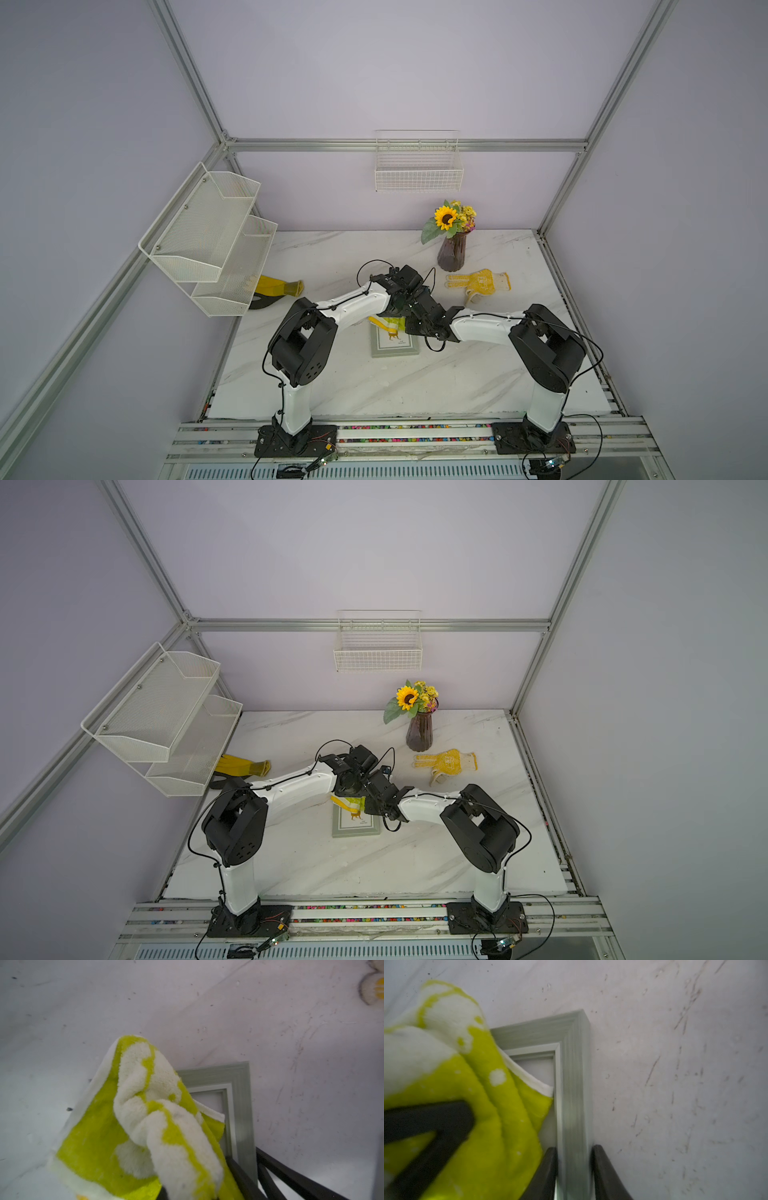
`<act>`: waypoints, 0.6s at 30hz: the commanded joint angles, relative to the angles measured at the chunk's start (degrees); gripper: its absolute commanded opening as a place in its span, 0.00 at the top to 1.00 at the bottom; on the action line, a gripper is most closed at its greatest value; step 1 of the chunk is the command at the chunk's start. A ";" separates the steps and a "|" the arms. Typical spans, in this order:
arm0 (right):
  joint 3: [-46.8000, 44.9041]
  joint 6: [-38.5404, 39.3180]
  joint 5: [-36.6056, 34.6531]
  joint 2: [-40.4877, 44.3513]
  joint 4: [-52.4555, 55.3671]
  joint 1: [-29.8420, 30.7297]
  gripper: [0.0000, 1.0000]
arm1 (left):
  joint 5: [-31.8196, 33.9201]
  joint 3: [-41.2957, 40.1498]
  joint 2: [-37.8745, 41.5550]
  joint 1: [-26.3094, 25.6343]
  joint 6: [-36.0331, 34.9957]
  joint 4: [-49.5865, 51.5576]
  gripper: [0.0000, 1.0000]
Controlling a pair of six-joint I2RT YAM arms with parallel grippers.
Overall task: Wipe the picture frame with a cloth
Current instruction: Wipe the dirt from the picture frame.
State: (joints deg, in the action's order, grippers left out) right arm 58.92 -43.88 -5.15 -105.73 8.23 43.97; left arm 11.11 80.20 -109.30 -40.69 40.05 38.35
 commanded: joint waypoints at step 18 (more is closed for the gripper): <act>-3.12 -1.75 1.19 0.09 2.50 -0.22 0.69 | -7.04 -18.52 11.12 9.43 2.12 -9.61 1.00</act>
State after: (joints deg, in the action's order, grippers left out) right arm 57.56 -44.31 -5.08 -104.95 7.11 43.97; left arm -5.43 61.30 -100.22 -32.34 44.99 17.47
